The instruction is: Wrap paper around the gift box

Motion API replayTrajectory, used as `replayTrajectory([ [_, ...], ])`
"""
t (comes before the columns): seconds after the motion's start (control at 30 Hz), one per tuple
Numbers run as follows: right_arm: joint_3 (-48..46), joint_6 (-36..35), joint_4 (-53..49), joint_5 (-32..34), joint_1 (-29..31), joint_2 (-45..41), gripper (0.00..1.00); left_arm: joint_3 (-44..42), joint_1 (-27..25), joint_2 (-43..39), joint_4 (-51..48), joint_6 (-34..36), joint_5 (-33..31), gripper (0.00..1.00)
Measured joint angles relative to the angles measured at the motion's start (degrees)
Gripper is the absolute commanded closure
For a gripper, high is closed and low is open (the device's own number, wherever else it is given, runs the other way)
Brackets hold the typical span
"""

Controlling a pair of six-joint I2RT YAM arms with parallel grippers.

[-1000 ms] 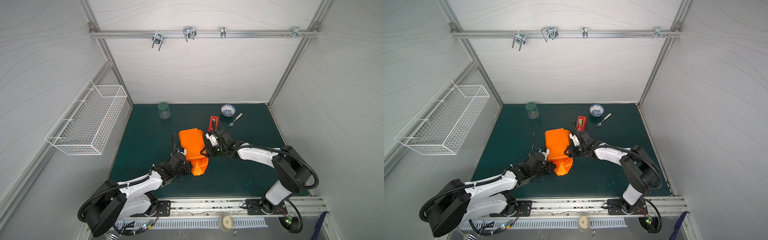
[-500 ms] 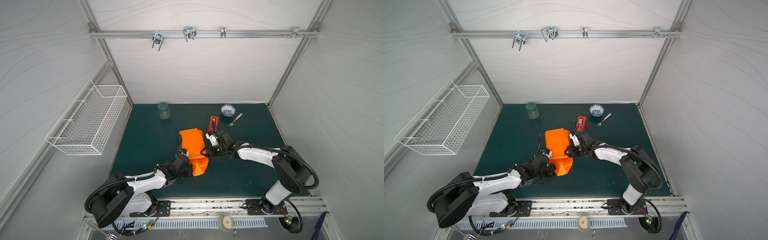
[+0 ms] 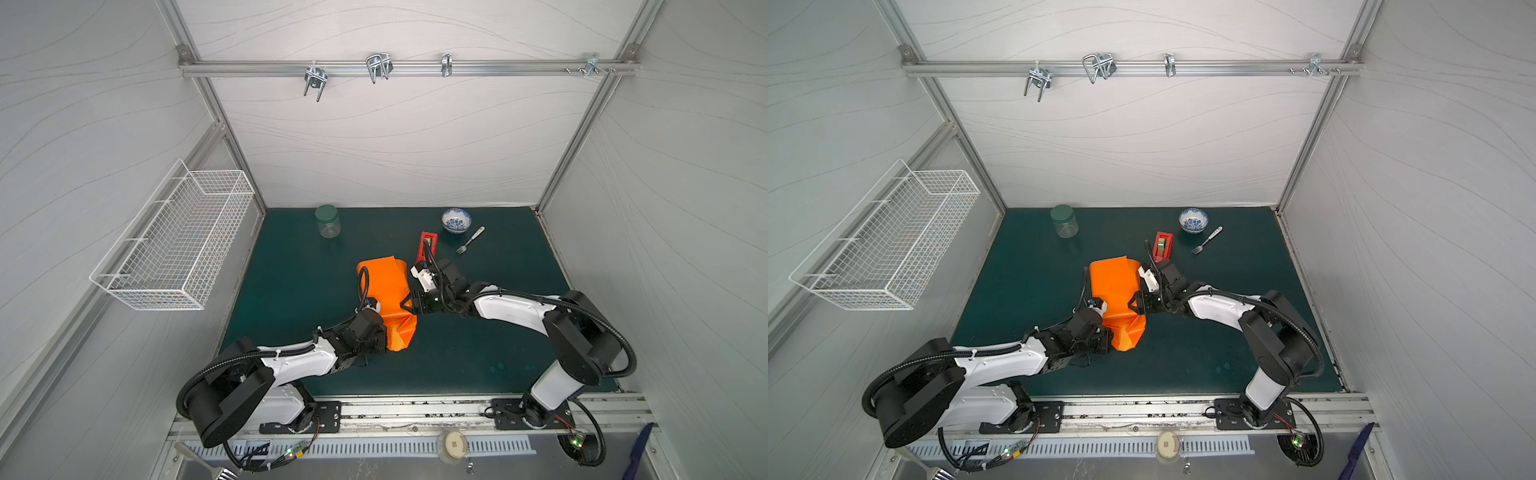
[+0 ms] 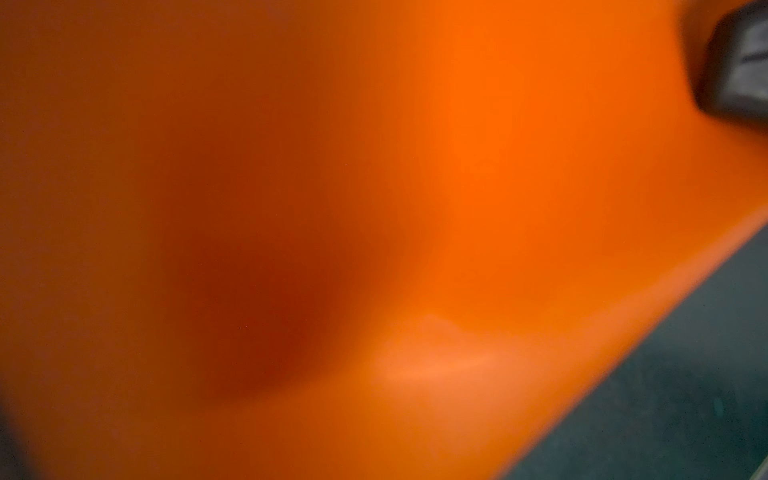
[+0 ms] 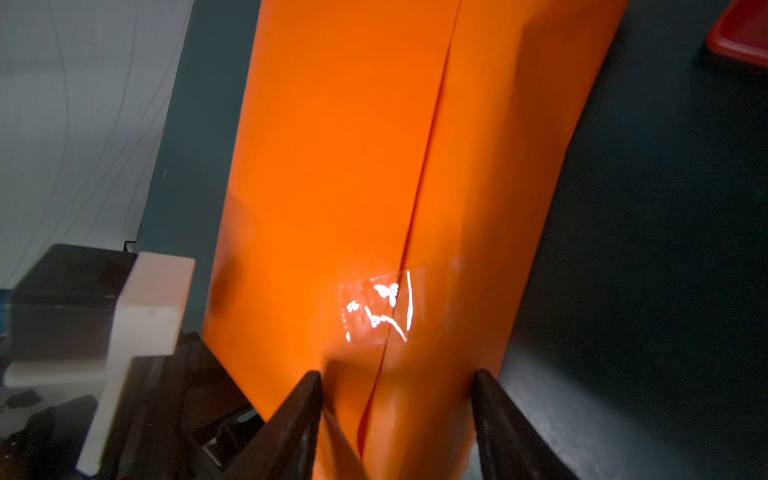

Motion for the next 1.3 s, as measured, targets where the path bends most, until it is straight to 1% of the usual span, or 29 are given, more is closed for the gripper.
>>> replayTrajectory([
  [0.4, 0.00, 0.02, 0.00, -0.04, 0.00, 0.02, 0.42, 0.66, -0.26, 1.53, 1.14, -0.20, -1.05, 0.86],
  [0.63, 0.00, 0.02, 0.02, -0.13, 0.00, 0.02, 0.42, 0.61, -0.35, 1.31, 1.01, -0.72, -2.56, 0.83],
  [0.8, 0.00, 0.02, 0.04, -0.22, 0.00, 0.07, 0.42, 0.55, -0.35, -0.04, 0.22, -1.33, -3.56, 0.88],
  [0.97, 0.00, 0.02, 0.04, -0.22, 0.00, 0.07, 0.42, -0.33, -0.35, -2.27, -0.02, -1.53, -5.22, 0.90],
  [1.1, 0.00, 0.02, 0.04, -0.22, 0.00, 0.07, 0.42, -0.22, -0.35, -0.28, 0.31, -1.38, -5.77, 0.92],
  [1.3, 0.00, 0.00, 0.04, -0.22, 0.00, 0.07, 0.42, 0.42, -0.44, 1.77, 1.38, -1.31, -6.05, 0.91],
])
